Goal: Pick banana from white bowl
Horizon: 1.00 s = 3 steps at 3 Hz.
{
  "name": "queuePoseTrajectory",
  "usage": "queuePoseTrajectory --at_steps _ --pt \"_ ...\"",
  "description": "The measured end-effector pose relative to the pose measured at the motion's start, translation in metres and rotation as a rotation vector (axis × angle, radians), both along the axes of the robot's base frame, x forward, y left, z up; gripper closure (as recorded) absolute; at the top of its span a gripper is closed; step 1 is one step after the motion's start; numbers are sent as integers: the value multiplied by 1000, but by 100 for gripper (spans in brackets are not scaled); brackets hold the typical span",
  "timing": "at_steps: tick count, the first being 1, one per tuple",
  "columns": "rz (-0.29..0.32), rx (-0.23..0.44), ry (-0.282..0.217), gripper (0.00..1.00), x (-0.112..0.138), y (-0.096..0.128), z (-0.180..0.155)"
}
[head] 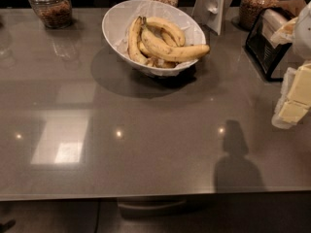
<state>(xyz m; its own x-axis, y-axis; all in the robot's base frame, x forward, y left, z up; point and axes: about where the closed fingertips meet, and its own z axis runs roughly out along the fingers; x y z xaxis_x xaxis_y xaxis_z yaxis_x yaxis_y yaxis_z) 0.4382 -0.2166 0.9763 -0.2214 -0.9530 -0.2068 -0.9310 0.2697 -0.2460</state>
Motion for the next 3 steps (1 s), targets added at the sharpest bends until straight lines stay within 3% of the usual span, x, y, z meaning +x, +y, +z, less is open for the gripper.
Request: queuePoseTrajectory --at_steps 1,2,3 --pt "0 0 0 0 0 0 0" --pt "16 80 -33 0 6 6 2" --pt "40 255 -114 0 27 21 7"
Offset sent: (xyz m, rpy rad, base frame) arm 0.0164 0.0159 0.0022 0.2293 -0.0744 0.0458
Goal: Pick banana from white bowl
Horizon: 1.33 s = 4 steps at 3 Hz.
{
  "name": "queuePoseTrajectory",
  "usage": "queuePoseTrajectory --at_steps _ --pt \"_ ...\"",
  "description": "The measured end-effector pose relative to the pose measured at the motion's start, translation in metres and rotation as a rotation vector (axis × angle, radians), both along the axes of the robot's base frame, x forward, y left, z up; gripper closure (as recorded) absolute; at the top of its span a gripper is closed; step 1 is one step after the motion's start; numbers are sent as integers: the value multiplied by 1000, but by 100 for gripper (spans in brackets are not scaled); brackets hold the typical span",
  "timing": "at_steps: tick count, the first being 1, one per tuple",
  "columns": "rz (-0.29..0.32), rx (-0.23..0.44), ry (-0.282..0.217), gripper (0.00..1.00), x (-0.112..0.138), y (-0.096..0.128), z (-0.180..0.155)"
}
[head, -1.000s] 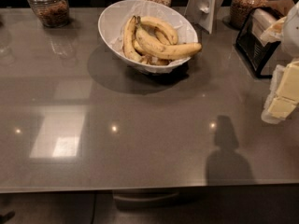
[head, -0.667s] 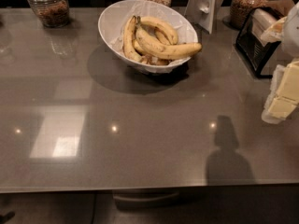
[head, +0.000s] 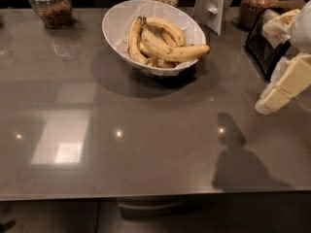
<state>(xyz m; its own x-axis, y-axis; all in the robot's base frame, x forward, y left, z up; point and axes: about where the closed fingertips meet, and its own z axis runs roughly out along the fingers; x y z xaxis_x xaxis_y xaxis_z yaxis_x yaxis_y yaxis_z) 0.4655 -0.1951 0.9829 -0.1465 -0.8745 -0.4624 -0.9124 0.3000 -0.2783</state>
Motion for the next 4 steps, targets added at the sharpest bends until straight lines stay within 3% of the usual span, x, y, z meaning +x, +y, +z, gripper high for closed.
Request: queuePoseTrajectory --at_steps 1,2,3,4 --pt "24 190 -81 0 33 25 12" --pt "45 289 -126 0 66 51 22" --pt "66 304 -135 0 92 84 23" --pt "98 269 -122 0 114 116 17"
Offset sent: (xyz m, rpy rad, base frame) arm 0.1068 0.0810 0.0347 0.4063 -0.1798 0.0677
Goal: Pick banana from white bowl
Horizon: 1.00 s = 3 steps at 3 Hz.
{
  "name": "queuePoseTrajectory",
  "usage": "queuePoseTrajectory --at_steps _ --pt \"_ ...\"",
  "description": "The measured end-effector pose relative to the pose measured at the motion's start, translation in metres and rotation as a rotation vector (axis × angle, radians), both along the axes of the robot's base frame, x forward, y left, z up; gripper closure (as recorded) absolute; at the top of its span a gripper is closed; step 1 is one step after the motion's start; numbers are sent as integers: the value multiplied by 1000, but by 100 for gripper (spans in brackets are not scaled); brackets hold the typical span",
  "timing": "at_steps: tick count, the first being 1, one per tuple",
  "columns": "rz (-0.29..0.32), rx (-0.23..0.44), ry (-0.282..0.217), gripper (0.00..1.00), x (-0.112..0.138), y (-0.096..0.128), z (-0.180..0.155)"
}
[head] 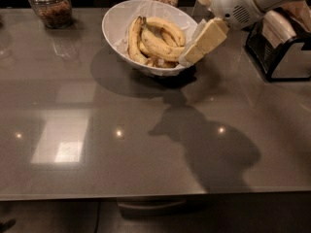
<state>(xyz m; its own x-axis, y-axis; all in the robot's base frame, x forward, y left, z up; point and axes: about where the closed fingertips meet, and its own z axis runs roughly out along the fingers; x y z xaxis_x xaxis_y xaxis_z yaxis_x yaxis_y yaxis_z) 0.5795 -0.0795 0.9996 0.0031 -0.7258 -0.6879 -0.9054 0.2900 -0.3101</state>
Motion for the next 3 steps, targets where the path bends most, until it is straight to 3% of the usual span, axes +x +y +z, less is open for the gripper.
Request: queuePoseTrajectory --at_steps 1,2,3 --pt "20 -53 17 15 21 21 -13" --pt "21 -92 36 23 41 28 -28" --pt "18 -119 59 25 58 33 -44"
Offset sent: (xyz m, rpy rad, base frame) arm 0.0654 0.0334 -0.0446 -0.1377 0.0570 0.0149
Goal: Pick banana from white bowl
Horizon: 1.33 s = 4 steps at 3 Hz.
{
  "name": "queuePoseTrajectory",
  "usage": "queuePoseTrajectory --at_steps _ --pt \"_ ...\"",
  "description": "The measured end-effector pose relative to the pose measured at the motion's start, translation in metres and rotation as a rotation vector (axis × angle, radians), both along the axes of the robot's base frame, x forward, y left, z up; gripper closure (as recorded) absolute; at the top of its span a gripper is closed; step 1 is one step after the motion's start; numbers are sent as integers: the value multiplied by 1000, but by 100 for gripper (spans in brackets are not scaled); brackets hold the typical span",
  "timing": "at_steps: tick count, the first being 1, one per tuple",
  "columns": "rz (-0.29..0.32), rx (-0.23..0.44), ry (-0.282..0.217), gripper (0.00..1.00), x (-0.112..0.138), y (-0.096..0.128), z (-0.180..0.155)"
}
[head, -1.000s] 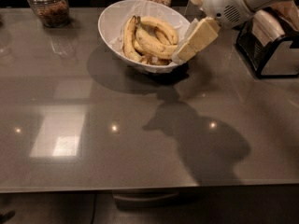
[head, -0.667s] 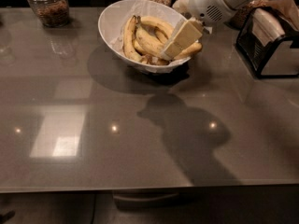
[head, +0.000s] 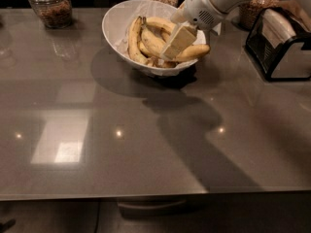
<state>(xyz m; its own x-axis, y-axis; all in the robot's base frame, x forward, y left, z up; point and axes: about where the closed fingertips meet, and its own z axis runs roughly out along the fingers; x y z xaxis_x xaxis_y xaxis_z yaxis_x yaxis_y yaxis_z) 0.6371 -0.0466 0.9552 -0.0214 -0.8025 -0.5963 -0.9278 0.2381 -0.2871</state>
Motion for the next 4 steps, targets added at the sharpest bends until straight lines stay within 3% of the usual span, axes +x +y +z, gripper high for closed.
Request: queuePoseTrajectory --at_steps 1,3,4 --pt "-1 -23 30 31 11 5 -19" --pt "-9 -66 75 32 18 8 -47" --pt "-26 -83 89 39 20 4 -55"
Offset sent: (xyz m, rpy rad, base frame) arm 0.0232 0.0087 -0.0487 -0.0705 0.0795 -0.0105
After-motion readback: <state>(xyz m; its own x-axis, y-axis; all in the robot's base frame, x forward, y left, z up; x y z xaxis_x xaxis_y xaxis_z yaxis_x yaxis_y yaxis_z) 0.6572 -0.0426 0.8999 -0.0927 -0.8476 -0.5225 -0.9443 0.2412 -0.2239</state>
